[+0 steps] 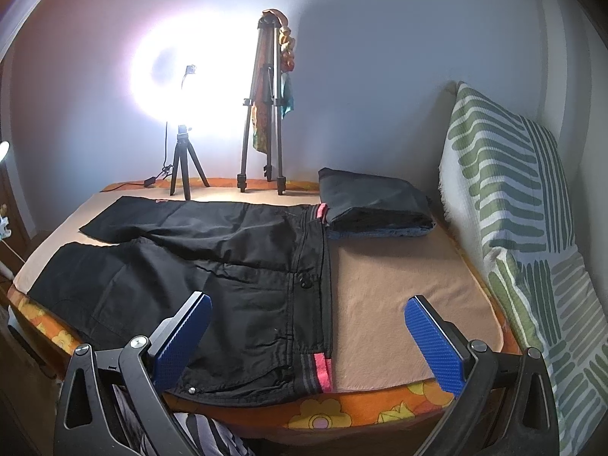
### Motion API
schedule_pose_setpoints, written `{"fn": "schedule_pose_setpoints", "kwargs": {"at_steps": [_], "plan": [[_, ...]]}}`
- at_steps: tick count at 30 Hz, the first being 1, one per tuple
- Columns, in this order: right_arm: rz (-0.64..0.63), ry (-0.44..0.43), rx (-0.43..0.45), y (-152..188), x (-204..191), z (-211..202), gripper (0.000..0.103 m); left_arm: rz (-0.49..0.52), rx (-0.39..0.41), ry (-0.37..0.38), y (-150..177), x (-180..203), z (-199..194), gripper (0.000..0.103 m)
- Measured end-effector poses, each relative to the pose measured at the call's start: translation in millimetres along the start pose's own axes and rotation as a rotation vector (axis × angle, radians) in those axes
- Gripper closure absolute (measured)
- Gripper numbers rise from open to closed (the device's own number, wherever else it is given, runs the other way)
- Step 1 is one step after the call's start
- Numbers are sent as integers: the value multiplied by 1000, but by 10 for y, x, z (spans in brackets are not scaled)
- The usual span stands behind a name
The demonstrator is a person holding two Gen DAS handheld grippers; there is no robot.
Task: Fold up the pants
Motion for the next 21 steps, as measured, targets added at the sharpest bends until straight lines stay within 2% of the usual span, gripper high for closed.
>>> {"fn": "schedule_pose_setpoints", "kwargs": {"at_steps": [10, 21], "plan": [[-79, 27, 64, -327, 90, -95, 0, -15, 18, -39, -297, -396, 137, 4], [-247, 80, 150, -840, -6, -6, 0, 10, -30, -48, -549, -636, 509, 7]]}}
Point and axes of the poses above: each gripper's, at about its wrist camera, not at the fingertips, and z roughly the way its jaws point, x to its right, y to its underside, the point moved 6 cm from there along z, roughly the way its jaws point, and after that the axes turned 13 degrees about -z, right-handed, at the moved point
